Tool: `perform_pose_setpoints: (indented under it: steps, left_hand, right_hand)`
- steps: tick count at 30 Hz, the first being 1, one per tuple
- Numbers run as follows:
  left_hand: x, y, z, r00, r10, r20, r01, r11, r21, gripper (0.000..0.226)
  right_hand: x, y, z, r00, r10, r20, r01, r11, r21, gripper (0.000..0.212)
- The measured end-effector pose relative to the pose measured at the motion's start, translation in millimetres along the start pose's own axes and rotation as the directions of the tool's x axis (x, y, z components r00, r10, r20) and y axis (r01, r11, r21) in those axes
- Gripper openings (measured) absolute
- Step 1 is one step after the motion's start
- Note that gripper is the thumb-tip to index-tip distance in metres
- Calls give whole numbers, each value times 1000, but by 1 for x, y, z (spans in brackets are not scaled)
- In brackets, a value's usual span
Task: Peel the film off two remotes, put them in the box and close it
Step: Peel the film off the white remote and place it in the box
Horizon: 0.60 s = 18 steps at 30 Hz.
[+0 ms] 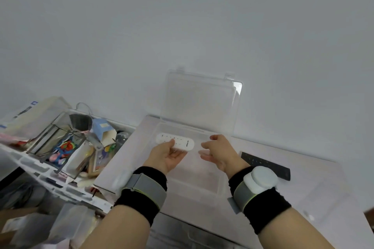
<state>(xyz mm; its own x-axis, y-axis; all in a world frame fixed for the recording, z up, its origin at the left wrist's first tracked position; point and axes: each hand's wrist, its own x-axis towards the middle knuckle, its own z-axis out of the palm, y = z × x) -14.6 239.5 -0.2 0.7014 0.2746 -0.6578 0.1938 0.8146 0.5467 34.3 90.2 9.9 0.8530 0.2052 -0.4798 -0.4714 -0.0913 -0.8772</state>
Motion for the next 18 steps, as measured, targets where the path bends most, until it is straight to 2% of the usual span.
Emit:
perform_pose_setpoints:
  steps: [6, 10, 13, 18]
  left_hand:
    - [9, -11, -3, 993, -86, -80, 90, 994, 55, 38]
    - [12, -14, 2, 976, -141, -164, 164, 976, 141, 37]
    - [15, -20, 4, 972, -140, -189, 179, 962, 205, 37]
    - [10, -17, 6, 972, -125, -199, 167, 963, 211, 35]
  right_hand:
    - [4, 12, 13, 983, 171, -69, -146, 950, 275, 33]
    - [5, 13, 15, 968, 231, -95, -192, 932, 308, 22]
    - [5, 13, 16, 957, 266, -118, -216, 922, 321, 23]
    - [3, 11, 17, 951, 269, -151, -210, 923, 323, 24]
